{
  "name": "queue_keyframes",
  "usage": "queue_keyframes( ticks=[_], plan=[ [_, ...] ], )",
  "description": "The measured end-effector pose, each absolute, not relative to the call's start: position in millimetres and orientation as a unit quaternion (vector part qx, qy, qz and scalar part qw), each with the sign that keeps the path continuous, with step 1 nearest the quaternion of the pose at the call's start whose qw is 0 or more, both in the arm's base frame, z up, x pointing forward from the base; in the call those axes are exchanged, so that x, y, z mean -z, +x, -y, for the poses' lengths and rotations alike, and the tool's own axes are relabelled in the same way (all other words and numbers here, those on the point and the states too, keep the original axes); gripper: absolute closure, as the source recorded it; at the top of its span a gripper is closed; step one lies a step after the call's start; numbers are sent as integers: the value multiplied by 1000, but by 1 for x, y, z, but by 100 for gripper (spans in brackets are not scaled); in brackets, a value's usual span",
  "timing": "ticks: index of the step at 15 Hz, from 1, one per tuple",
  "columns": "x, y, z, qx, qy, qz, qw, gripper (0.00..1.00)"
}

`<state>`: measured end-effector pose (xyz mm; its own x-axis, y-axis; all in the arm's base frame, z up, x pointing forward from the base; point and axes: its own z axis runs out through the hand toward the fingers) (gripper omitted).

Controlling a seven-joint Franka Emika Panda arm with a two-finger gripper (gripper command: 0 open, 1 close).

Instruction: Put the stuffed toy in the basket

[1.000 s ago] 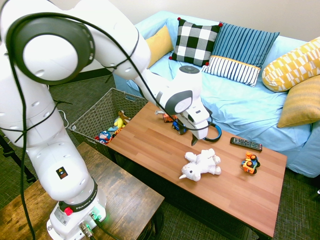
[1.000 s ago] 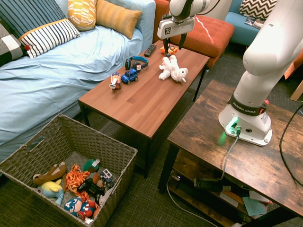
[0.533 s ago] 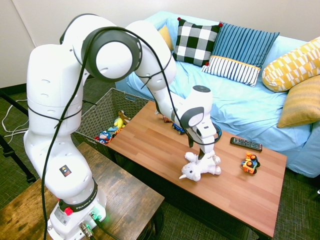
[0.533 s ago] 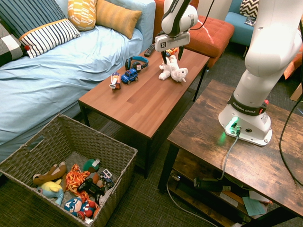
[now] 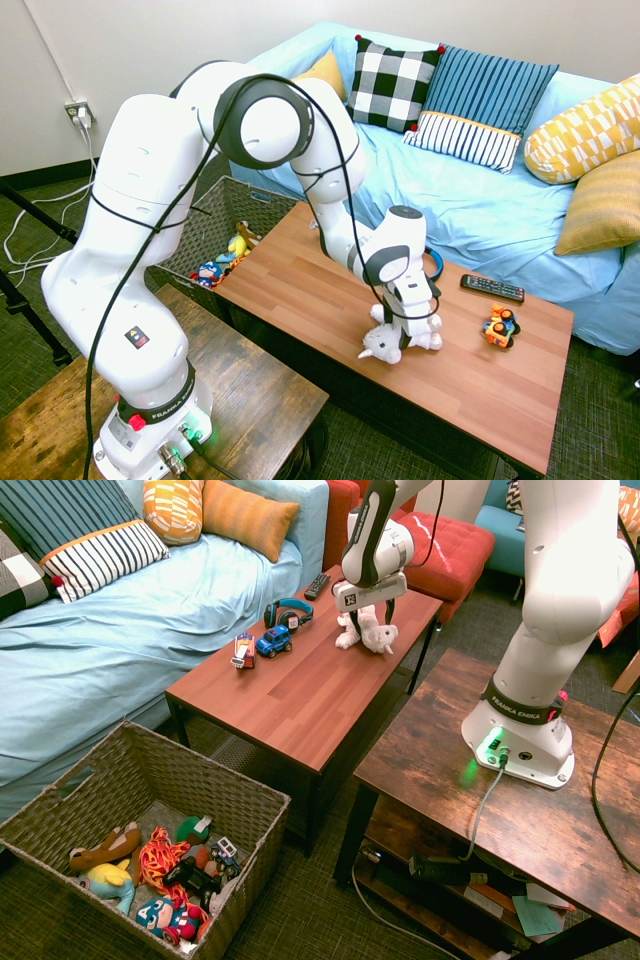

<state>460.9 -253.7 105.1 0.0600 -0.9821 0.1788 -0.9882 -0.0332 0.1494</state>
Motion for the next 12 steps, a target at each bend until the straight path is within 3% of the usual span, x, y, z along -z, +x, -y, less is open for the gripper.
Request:
queue_keyframes(
  ticks=[1, 12],
  plan=[
    [-100, 461, 256, -13, 715, 690, 117, 100],
    [-87, 463, 260, -4, 711, 697, 87, 100]
  ],
)
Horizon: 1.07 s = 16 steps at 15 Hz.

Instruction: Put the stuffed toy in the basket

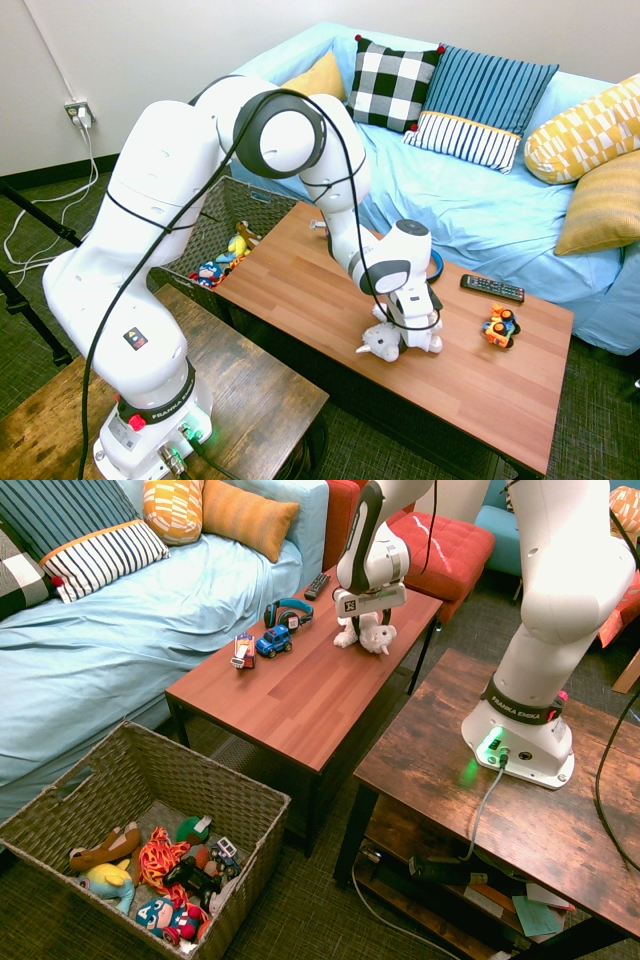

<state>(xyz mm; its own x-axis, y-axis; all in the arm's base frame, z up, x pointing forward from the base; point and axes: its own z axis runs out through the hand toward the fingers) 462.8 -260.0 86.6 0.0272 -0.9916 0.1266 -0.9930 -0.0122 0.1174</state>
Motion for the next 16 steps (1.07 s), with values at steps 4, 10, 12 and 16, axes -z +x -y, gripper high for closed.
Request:
queue_keyframes(
  ticks=[4, 10, 12, 16],
  plan=[
    [-85, 466, 256, -2, 723, 687, 81, 100],
    [-101, 479, 243, -13, 751, 657, 61, 100],
    [-126, 489, 229, -26, 760, 648, 46, 100],
    [-193, 516, 174, -58, 777, 627, 28, 100]
  ],
)
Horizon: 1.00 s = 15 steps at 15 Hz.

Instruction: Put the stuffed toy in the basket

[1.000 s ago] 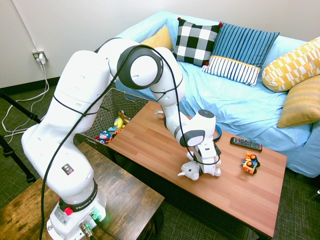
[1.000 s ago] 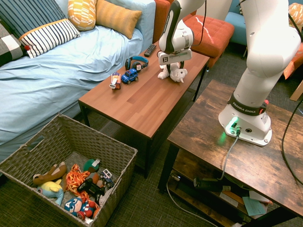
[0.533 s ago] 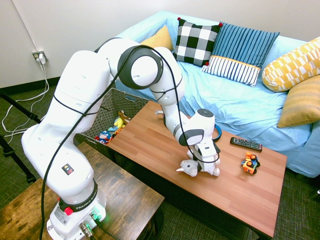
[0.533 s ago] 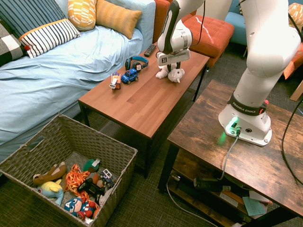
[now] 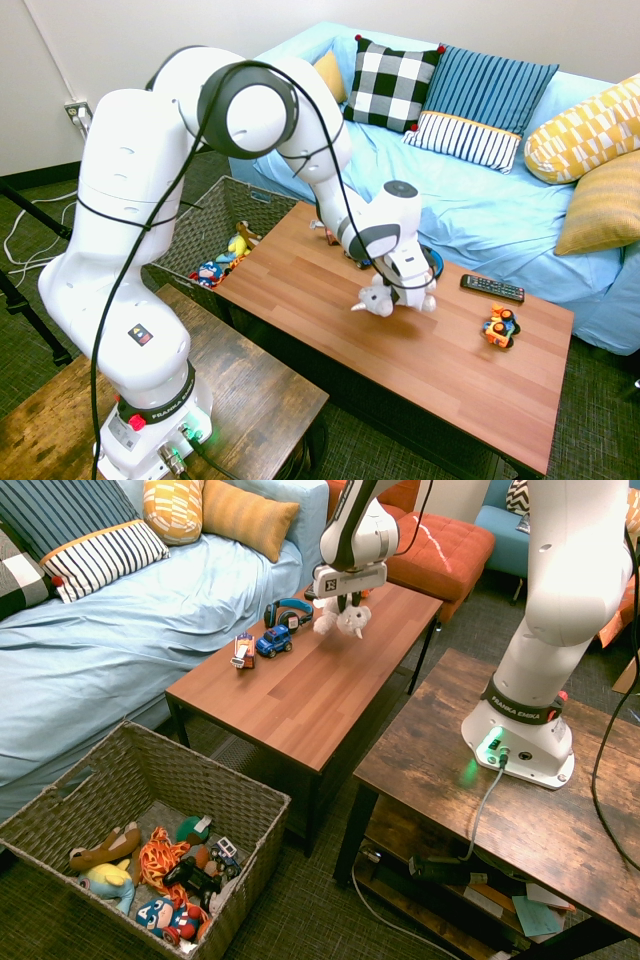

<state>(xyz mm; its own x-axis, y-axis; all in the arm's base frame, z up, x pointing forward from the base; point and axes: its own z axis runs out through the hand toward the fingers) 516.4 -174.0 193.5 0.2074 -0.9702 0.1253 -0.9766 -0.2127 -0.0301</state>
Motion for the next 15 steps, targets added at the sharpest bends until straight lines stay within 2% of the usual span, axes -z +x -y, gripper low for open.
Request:
queue_keyframes(
  ticks=[9, 12, 15],
  plan=[
    [-304, 588, -42, -84, 832, 548, 24, 100],
    [-317, 593, -134, -80, 859, 506, 5, 100],
    [-301, 586, -220, -78, 882, 465, 6, 100]
  ],
)
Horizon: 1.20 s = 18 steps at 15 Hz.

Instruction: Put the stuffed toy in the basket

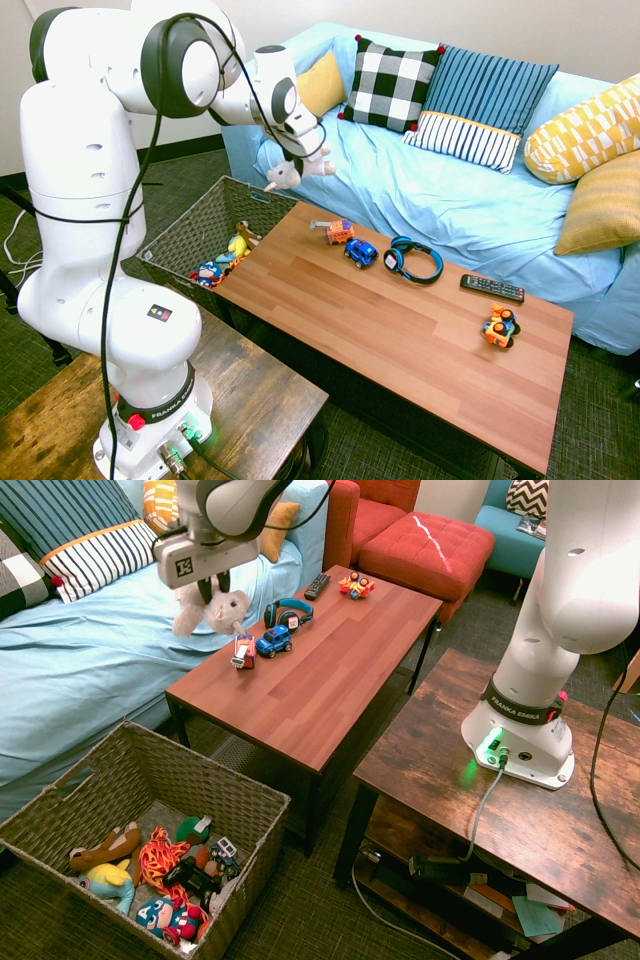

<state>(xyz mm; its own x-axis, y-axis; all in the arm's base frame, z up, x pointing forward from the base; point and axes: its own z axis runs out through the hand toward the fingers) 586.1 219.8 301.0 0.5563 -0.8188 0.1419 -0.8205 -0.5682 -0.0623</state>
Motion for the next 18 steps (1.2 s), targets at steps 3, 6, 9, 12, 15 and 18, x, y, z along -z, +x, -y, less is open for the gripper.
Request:
queue_keyframes(
  ticks=[3, 6, 9, 12, 15, 18],
  plan=[
    [-283, 580, -289, -71, 898, 434, 10, 100],
    [-268, 580, -344, -58, 910, 410, 21, 100],
    [-222, 573, -390, -41, 921, 385, 34, 100],
    [-184, 568, -411, -25, 926, 374, 46, 100],
    [-159, 560, -421, -12, 928, 366, 62, 0],
    [-139, 548, -426, -4, 930, 359, 79, 0]
  ],
)
